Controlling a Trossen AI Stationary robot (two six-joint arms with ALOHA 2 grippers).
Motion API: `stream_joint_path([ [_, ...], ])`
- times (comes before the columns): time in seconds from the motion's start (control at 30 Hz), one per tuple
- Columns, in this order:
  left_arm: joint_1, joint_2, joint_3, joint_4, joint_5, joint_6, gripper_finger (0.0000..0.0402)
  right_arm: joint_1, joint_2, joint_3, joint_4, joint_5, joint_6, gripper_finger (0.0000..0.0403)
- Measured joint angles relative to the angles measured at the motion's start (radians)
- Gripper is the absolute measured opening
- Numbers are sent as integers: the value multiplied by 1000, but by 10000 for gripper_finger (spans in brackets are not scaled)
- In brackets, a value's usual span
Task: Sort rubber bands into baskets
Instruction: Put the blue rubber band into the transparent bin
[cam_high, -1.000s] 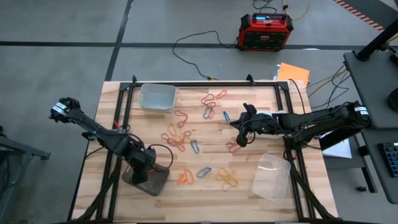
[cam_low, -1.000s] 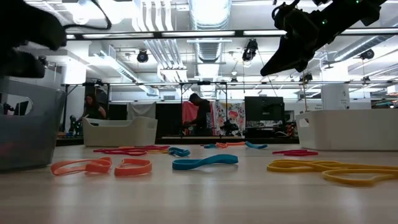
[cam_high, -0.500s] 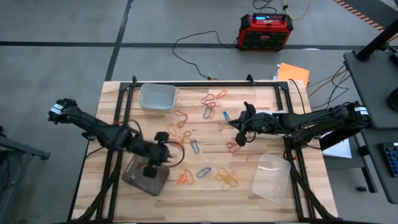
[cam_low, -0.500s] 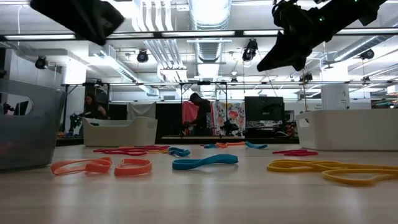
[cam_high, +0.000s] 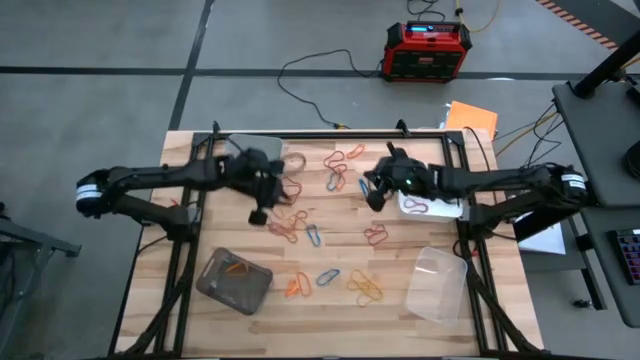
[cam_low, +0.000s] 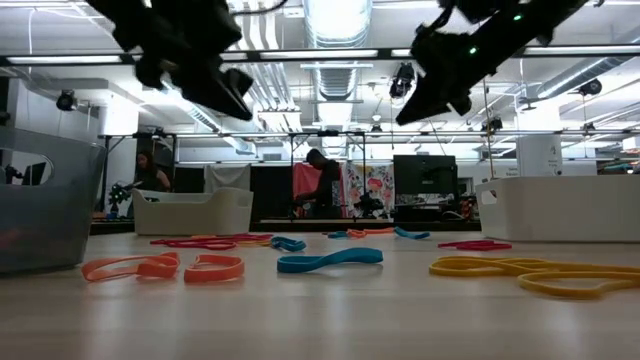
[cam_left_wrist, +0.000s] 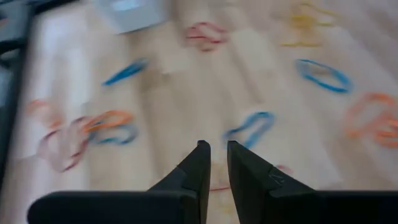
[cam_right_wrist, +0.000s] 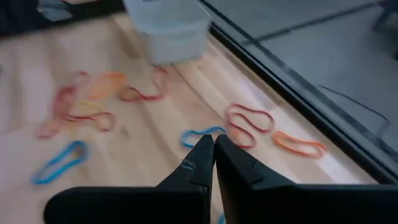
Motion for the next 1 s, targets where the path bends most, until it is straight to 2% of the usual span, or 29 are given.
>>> stream_joint_path([
  [0.1, 95, 2, -6, 17, 4, 2, 39, -57, 69, 64, -87, -4, -32, 9],
  [0.23, 150, 2, -7, 22, 8, 3, 39, -124, 161, 146, -176, -37, -87, 9],
  [0.43, 174, 2, -7, 25, 8, 11, 39, -191, 270, 259, -280, -192, -143, 9],
  [0.67, 181, 2, -7, 52, 8, 12, 39, -191, 309, 353, -435, -199, -146, 9],
  [0.8, 196, 0, -7, 81, 11, 64, 39, -191, 303, 358, -424, -198, -165, 9],
  [0.9, 233, 0, -7, 116, 11, 127, 39, -199, 300, 336, -349, -199, -220, 9],
  [1.0, 288, 1, -7, 158, 64, 153, 39, -214, 300, 304, -245, -200, -272, 9],
])
